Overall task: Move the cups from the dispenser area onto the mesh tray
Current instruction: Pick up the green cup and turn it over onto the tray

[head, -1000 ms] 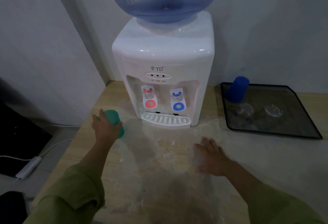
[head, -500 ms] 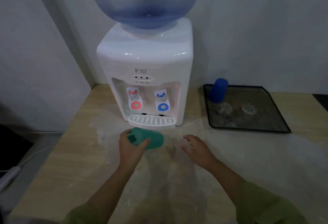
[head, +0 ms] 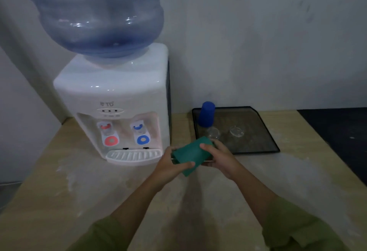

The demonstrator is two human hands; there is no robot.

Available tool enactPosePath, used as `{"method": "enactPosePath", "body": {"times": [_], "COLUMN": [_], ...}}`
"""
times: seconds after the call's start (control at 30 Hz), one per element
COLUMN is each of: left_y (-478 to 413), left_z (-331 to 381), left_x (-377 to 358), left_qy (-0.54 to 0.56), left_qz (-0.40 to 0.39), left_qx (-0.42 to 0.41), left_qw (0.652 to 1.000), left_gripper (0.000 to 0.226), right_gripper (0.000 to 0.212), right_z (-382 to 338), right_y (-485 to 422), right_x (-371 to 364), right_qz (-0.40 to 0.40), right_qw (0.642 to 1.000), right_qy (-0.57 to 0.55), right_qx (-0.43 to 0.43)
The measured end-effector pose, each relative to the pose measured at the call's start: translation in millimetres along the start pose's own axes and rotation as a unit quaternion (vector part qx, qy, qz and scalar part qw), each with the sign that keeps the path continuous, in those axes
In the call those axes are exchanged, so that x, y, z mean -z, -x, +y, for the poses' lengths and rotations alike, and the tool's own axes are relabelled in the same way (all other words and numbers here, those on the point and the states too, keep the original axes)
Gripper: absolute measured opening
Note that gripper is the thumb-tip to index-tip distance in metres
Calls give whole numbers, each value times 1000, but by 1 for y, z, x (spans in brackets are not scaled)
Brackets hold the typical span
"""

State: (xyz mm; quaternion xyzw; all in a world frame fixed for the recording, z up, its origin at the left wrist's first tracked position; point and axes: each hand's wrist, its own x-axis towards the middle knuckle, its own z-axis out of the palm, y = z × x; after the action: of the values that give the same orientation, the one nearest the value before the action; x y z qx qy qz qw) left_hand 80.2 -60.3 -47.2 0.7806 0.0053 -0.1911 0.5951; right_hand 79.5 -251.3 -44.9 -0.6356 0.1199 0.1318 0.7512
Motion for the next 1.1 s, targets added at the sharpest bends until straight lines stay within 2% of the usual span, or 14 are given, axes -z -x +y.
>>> {"method": "enactPosePath", "body": {"times": [0.17,0.3,0.4,0.5,0.6,0.7,0.83,0.9,1.0,1.1], "left_y": [-36,-68,-94,-124,-155,-186,-222,-237,-256,-273], "left_z": [44,80,99,114,124,129,127,121,113,107], "left_x": [-17,-44,-64,-87,-108,-128,-155,-168,-182,-190], "left_qy": [-180,-200,-174,-78,-15,-3,-29,-60,-112,-142], "left_qz": [-93,-115,-67,-3,69,100,128,124,116,113], "left_qx": [-22,-43,-49,-45,-42,-27,-36,-37,-29,-18], "left_qw": [979,972,981,996,997,995,991,990,986,983], "left_gripper": [80,80,73,63,61,66,71,74,76,77], "right_gripper": [42,43,35,17,21,39,51,55,60,61], "right_z": [-38,-65,-84,-98,-95,-79,-58,-46,-21,0], "right_y": [-14,-34,-53,-75,-98,-117,-138,-146,-153,-157], "right_x": [30,58,82,116,156,198,242,255,265,270], "right_qz": [31,42,69,118,163,170,95,64,33,33], "right_qw": [993,986,985,981,967,938,878,838,759,738], "right_qy": [94,127,111,102,170,297,469,541,650,672], "right_qx": [59,97,116,112,97,56,10,10,31,45]}}
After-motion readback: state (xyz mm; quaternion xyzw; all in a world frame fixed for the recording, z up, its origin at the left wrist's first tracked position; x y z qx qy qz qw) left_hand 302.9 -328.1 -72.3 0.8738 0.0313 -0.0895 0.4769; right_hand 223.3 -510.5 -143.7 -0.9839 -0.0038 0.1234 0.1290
